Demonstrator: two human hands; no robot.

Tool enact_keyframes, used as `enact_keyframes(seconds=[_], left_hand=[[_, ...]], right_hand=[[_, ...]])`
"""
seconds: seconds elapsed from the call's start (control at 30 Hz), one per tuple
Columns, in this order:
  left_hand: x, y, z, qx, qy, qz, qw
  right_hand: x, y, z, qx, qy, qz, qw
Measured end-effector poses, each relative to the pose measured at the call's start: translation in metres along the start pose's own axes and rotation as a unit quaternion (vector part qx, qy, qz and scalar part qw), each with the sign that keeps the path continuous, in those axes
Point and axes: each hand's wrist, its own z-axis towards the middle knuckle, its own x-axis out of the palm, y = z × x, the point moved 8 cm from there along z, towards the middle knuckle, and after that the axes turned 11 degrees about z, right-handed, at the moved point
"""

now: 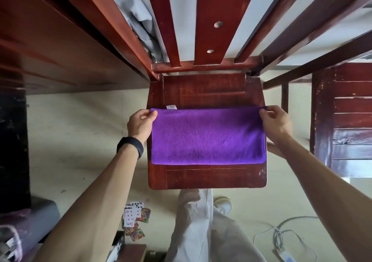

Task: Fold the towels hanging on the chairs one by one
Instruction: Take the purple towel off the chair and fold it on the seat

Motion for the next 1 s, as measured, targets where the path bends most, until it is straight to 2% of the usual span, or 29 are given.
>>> enact_keyframes(seconds=[0.2, 0.33, 0.43, 0.5, 0.57, 0.6, 0.67, 0.73, 0.83, 0.93, 1.0], left_hand=[[0.001, -0.011, 0.003, -0.014, -0.051, 0.079, 0.995], [-0.001, -0.023, -0.008, 0.049, -0.094, 0.184, 0.977], [-0.001, -0.038, -0.025, 0.142, -0.143, 0.266, 0.943], [0.002, -0.044, -0.043, 0.217, -0.198, 0.320, 0.901], [0.018, -0.047, -0.069, 0.293, -0.241, 0.356, 0.854], [0.033, -0.046, -0.082, 0.332, -0.230, 0.365, 0.839], [0.068, -0.037, -0.095, 0.369, -0.168, 0.383, 0.830], [0.086, -0.018, -0.085, 0.332, -0.119, 0.404, 0.844], [0.079, 0.018, -0.057, 0.246, -0.107, 0.418, 0.868], [0.074, 0.022, -0.052, 0.258, -0.118, 0.428, 0.858], [0.073, 0.013, -0.053, 0.263, -0.127, 0.428, 0.855]], right_hand=[[0.007, 0.004, 0.007, -0.010, -0.007, -0.054, 0.998], [0.009, 0.013, 0.002, -0.076, -0.020, -0.103, 0.992], [0.011, 0.011, -0.008, -0.092, -0.057, -0.094, 0.990], [0.010, 0.012, -0.027, -0.110, -0.112, -0.112, 0.981], [0.018, 0.025, -0.060, -0.188, -0.140, -0.163, 0.959], [0.032, 0.030, -0.076, -0.242, -0.117, -0.188, 0.945], [0.068, 0.025, -0.101, -0.320, -0.035, -0.252, 0.912], [0.090, 0.007, -0.099, -0.333, 0.015, -0.323, 0.886], [0.068, -0.019, -0.055, -0.283, 0.007, -0.373, 0.884], [0.051, -0.028, -0.033, -0.287, 0.036, -0.393, 0.873], [0.051, -0.025, -0.038, -0.284, 0.020, -0.375, 0.882]])
